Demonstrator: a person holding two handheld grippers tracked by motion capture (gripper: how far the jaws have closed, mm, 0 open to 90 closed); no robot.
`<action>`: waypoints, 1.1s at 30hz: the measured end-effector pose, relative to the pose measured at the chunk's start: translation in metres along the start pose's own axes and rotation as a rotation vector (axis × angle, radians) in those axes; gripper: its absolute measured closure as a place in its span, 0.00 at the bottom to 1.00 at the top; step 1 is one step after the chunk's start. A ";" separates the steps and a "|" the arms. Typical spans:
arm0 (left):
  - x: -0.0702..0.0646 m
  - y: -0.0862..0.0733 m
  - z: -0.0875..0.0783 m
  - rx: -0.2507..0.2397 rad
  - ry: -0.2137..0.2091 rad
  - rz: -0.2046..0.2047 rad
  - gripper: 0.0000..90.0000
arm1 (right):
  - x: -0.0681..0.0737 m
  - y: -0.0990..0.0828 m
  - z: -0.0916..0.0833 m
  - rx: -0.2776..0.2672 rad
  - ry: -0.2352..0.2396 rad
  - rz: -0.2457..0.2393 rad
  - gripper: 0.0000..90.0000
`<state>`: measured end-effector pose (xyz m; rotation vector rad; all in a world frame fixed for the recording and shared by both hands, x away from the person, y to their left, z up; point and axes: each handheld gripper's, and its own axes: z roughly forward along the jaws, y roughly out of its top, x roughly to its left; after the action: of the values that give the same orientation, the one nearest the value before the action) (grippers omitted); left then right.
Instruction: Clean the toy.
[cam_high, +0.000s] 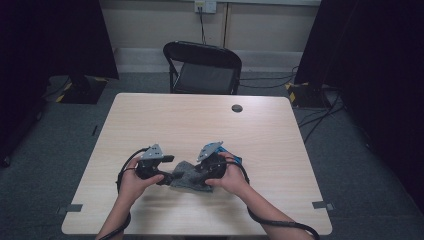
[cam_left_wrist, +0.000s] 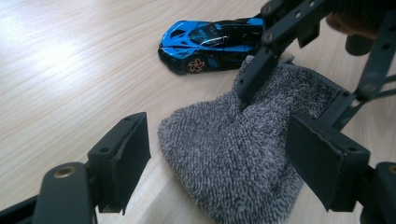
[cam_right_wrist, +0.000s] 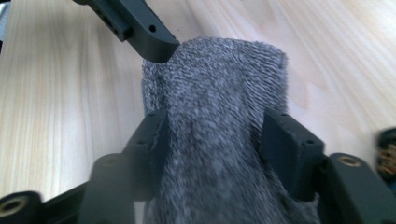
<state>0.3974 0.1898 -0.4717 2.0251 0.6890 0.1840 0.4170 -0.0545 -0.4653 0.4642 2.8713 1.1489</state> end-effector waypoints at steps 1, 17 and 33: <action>0.000 0.001 0.001 -0.002 -0.004 0.000 0.24 | 0.000 0.000 0.000 0.000 0.000 0.000 0.44; -0.017 -0.002 0.031 0.143 -0.092 0.022 0.26 | 0.006 -0.039 -0.025 -0.006 -0.108 0.051 0.32; -0.036 -0.015 0.000 0.181 -0.088 0.018 0.30 | -0.024 -0.028 -0.016 -0.051 -0.154 0.097 0.33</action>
<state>0.3619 0.1756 -0.4788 2.1984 0.6517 0.0432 0.4306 -0.0910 -0.4744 0.6657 2.7086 1.1424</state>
